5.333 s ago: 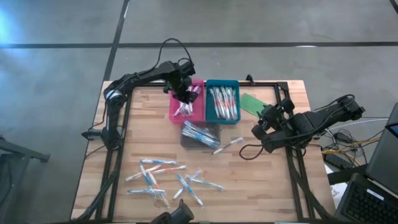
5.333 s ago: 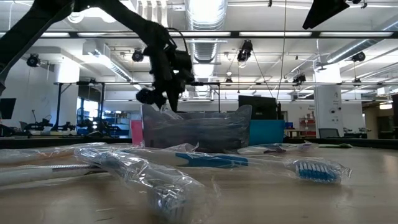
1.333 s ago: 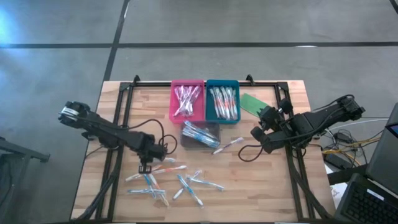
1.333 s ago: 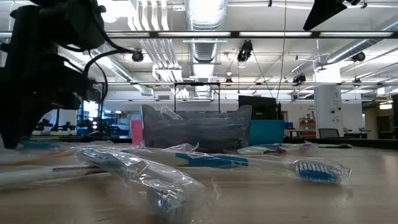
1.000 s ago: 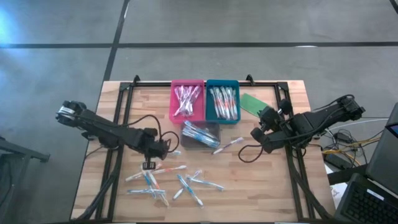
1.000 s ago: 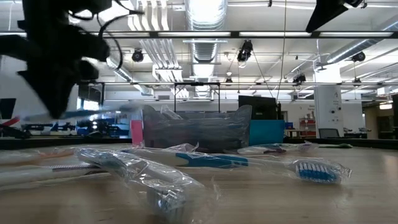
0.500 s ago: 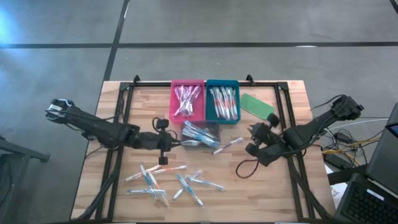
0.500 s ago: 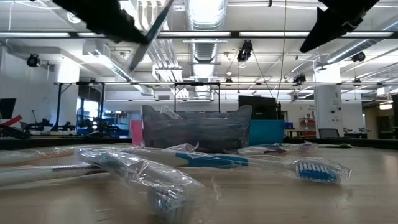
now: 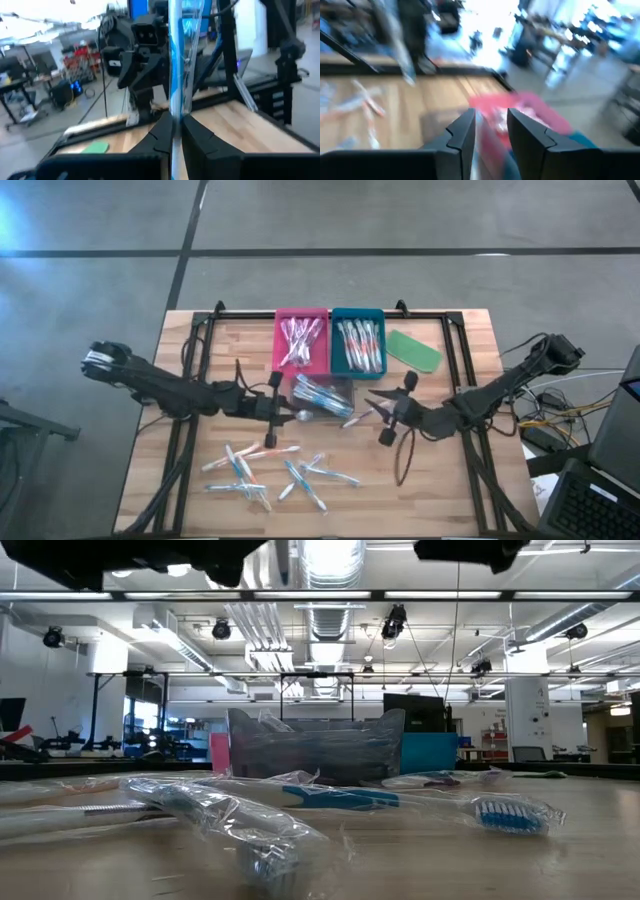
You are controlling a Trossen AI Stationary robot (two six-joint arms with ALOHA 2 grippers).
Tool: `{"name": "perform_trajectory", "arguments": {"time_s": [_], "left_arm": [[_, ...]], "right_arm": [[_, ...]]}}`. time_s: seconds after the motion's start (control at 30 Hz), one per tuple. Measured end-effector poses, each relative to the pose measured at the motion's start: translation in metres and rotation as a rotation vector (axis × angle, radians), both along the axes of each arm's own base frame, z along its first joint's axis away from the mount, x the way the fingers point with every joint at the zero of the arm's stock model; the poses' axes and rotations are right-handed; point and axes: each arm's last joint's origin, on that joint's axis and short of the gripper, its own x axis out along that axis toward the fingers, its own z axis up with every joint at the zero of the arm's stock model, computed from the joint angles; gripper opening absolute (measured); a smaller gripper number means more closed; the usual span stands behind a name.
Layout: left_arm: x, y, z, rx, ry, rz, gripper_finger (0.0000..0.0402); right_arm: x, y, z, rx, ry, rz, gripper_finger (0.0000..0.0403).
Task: Pick & Place Toothbrushes
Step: Put the blue toothbrush into the transparent gray bin
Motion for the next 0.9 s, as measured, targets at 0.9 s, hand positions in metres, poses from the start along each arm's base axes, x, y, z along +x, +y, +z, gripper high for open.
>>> {"name": "perform_trajectory", "arguments": {"time_s": [0.9], "left_arm": [[0.103, 0.009, -0.016, 0.013, -0.217, -0.074, 0.0023]], "right_arm": [[0.001, 0.007, 0.007, -0.035, -0.157, 0.287, 0.0137]]}}
